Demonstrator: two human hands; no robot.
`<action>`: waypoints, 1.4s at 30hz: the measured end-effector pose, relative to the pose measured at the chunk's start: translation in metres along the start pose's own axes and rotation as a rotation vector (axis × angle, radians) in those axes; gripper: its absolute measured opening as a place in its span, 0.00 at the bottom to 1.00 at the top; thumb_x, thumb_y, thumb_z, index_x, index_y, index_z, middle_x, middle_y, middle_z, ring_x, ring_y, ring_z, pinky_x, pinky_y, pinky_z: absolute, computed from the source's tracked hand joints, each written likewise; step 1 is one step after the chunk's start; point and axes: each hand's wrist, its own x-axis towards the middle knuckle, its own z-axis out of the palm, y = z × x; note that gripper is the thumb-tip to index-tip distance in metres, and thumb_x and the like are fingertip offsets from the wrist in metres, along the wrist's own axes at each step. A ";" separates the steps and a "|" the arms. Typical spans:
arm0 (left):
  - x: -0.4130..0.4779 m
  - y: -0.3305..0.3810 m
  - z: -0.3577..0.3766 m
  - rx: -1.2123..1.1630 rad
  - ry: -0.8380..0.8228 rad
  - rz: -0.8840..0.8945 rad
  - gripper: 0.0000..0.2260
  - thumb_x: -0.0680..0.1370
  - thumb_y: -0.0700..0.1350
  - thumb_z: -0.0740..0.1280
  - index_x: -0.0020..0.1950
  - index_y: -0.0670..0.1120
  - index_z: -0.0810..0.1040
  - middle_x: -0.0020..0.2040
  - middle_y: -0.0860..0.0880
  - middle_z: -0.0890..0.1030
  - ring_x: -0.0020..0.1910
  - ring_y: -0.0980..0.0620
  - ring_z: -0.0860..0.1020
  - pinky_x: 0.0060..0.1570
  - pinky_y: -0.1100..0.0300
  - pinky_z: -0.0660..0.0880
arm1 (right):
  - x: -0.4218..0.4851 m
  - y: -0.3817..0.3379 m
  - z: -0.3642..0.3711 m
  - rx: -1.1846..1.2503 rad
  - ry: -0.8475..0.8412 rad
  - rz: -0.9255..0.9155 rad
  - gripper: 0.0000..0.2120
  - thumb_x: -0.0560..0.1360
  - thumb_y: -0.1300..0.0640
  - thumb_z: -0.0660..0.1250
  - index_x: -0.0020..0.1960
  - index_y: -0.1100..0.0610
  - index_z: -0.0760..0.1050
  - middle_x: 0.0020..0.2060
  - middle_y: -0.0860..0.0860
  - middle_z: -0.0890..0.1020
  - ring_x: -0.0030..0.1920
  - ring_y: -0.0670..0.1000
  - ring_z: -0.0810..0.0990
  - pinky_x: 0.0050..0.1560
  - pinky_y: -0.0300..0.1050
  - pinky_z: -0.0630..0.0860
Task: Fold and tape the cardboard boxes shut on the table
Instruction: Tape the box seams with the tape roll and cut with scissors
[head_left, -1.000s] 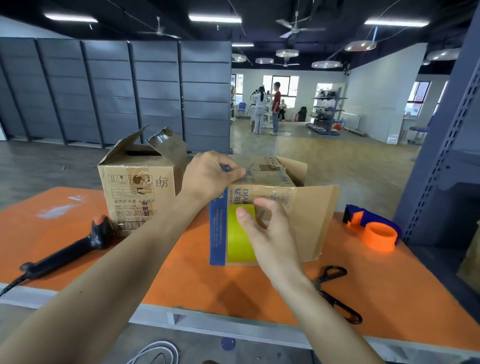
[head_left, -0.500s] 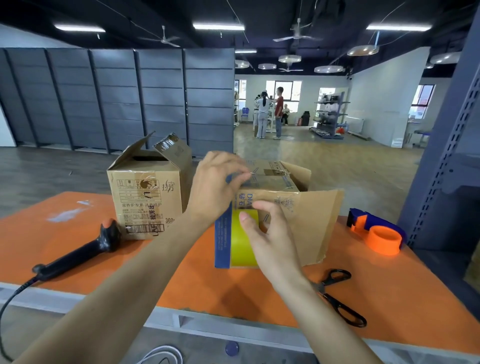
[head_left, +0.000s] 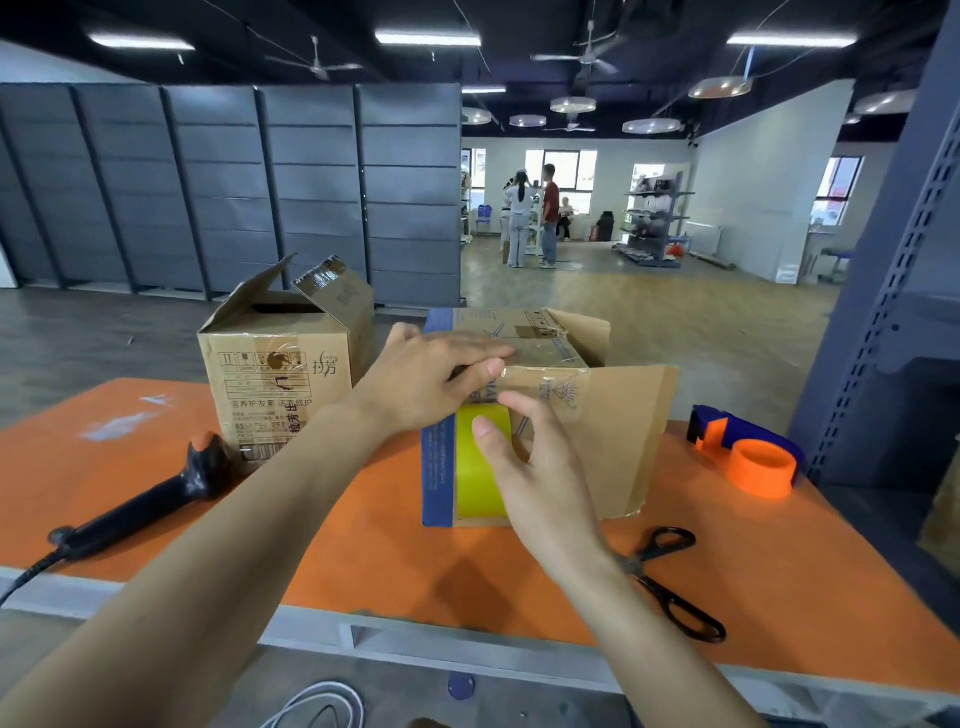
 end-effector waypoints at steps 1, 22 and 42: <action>0.000 -0.002 0.001 0.037 -0.021 -0.029 0.29 0.80 0.66 0.46 0.76 0.60 0.71 0.74 0.62 0.72 0.75 0.61 0.66 0.65 0.49 0.59 | 0.000 0.000 0.000 0.005 -0.002 0.002 0.21 0.80 0.43 0.66 0.71 0.46 0.71 0.61 0.36 0.75 0.63 0.38 0.72 0.57 0.30 0.67; 0.003 -0.009 -0.001 -0.071 -0.112 -0.037 0.31 0.80 0.64 0.46 0.77 0.54 0.69 0.77 0.58 0.70 0.77 0.58 0.64 0.74 0.46 0.60 | -0.018 -0.007 -0.001 -0.139 0.030 0.036 0.22 0.80 0.39 0.63 0.71 0.46 0.70 0.63 0.43 0.79 0.63 0.47 0.76 0.62 0.47 0.72; -0.063 0.043 0.019 -0.379 0.436 -0.517 0.10 0.80 0.54 0.68 0.58 0.54 0.72 0.34 0.54 0.75 0.38 0.47 0.76 0.39 0.52 0.68 | -0.012 0.018 -0.006 -0.085 -0.041 0.060 0.22 0.80 0.39 0.62 0.71 0.46 0.69 0.58 0.40 0.79 0.59 0.46 0.77 0.60 0.46 0.74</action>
